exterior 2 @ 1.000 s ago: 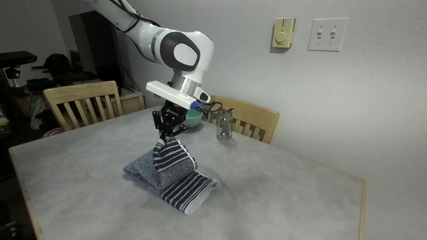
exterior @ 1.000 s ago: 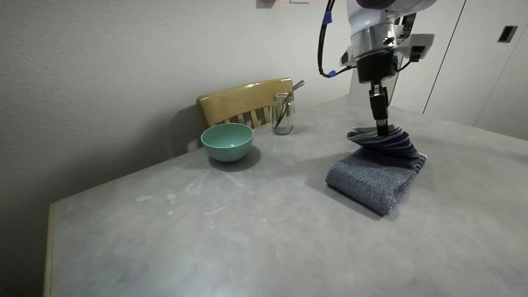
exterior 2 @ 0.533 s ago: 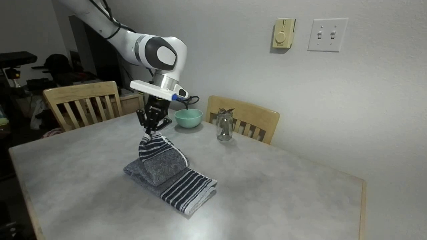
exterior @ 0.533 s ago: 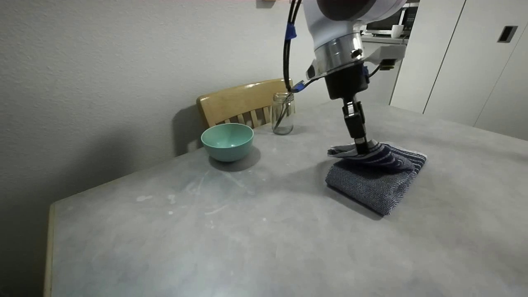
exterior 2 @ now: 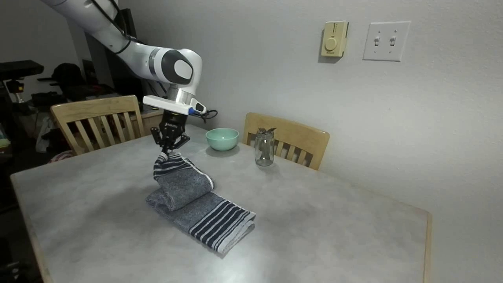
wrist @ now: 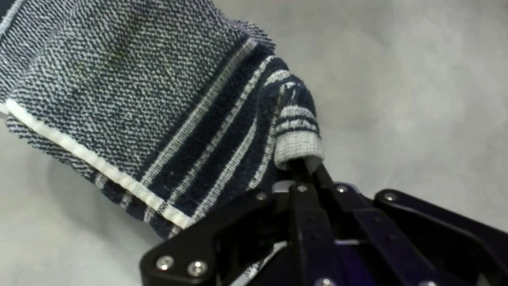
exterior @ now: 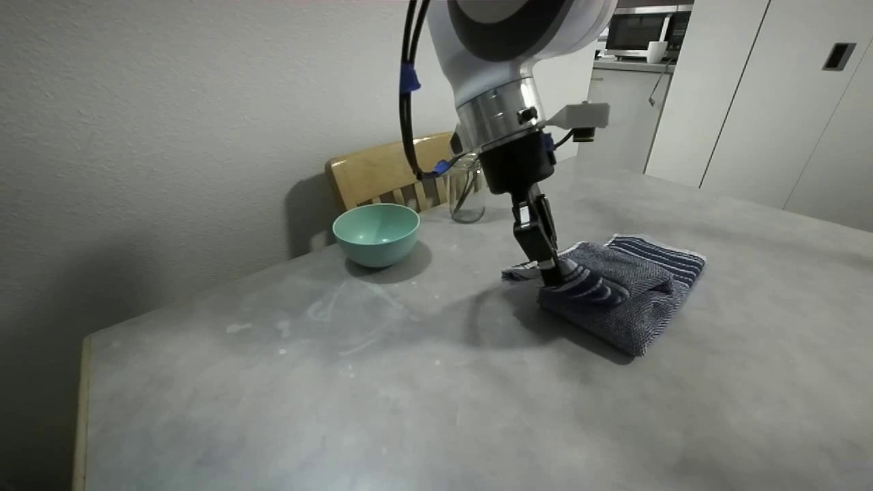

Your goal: Unfold the towel from right to left

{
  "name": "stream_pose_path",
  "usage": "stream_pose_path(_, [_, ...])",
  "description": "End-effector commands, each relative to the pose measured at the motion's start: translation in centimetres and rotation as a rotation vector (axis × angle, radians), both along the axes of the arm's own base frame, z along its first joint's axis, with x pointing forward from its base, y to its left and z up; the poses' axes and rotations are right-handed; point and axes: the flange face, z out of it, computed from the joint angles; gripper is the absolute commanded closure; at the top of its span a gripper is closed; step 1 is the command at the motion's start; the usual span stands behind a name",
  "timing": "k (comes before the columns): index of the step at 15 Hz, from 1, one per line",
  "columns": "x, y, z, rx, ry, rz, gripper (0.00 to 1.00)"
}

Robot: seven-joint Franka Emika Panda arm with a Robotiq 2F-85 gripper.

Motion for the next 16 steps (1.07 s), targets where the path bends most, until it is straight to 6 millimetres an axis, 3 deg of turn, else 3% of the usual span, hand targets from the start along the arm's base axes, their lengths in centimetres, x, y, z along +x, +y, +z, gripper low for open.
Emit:
stream_pose_path(1, [1.3,2.2,0.6,0.042,0.005,-0.069,0.99])
stream_pose_path(5, [1.7,4.9,1.5,0.100,-0.003,-0.099,0.99])
stream_pose_path(16, [-0.5,13.0,0.2,0.108,0.038,0.039,0.99])
